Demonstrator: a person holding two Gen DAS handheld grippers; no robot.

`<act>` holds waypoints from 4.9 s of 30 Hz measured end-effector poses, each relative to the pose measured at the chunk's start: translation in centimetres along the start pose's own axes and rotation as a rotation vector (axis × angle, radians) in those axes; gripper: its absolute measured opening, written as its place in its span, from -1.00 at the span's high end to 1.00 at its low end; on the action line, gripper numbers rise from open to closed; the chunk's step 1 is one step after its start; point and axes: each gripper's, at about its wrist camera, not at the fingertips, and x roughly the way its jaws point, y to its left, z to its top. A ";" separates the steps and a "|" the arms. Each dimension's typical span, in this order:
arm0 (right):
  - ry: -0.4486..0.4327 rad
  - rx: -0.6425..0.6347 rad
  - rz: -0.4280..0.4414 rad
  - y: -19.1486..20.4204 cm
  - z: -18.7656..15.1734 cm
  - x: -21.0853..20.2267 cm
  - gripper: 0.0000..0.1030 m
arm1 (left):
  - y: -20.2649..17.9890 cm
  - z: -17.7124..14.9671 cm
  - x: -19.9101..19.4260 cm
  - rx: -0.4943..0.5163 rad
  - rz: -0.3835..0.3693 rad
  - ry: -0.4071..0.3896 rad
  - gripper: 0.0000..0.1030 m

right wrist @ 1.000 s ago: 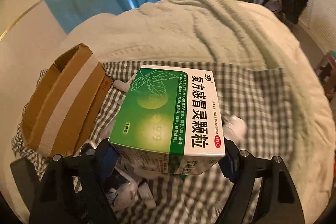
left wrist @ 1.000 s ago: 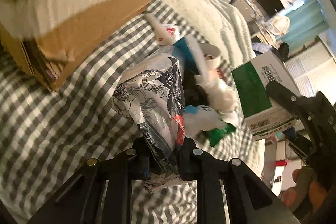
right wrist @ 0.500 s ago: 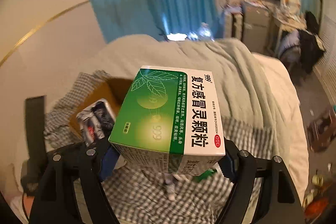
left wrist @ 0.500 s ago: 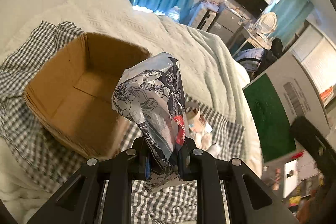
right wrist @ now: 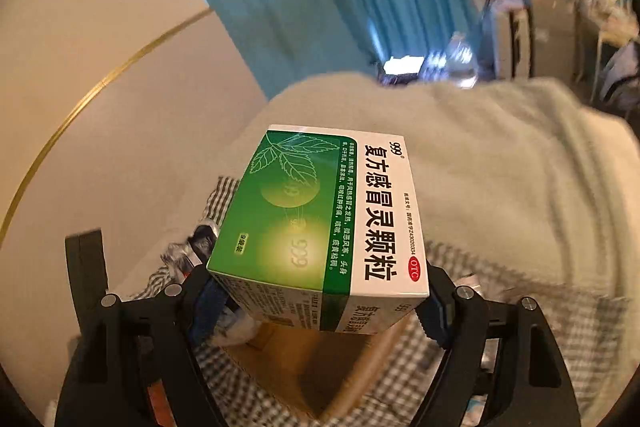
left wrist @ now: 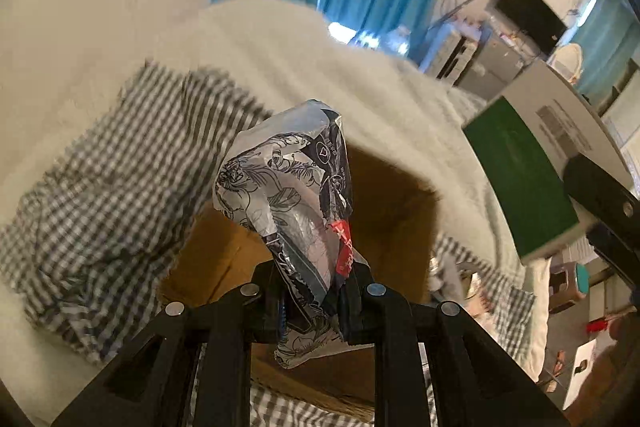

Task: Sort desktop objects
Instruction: 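Drop the snack bag from the left tool while the right drops the medicine box, then move both tools back over the pile of items on the sheet, then grasp the swab tub with the left tool while the right grasps the cloth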

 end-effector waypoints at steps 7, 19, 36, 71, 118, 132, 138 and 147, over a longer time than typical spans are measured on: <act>0.069 -0.017 -0.006 -0.3 -0.1 6.3 -0.54 | 1.0 -0.4 3.3 0.068 0.036 0.041 0.64; -0.056 -0.115 -0.093 0.8 -0.7 1.1 -0.97 | 2.0 -0.9 -0.7 0.038 0.054 -0.040 -0.31; -0.381 -0.099 -0.481 -9.8 -7.5 -16.9 -0.99 | -5.9 -4.0 -12.3 0.187 0.024 -0.505 -1.00; 0.189 0.005 -0.416 -24.6 -18.1 -3.9 -0.82 | -19.9 -17.8 13.2 0.224 -0.017 0.009 -0.73; 0.075 -0.057 -0.149 -3.5 -3.6 -9.2 0.65 | -11.3 -2.0 -9.3 0.252 -0.009 -0.260 -0.25; 0.179 -0.058 -0.038 0.9 -2.4 3.2 0.64 | -1.4 -1.1 -1.2 0.148 0.085 -0.095 -0.25; 0.172 -0.042 -0.008 1.4 -2.7 5.2 0.45 | -0.1 -1.3 -1.0 0.106 0.071 -0.106 -0.25; 0.091 0.022 -0.002 0.5 -1.7 2.4 -0.23 | -0.2 -1.5 -2.7 0.142 0.106 -0.179 -0.91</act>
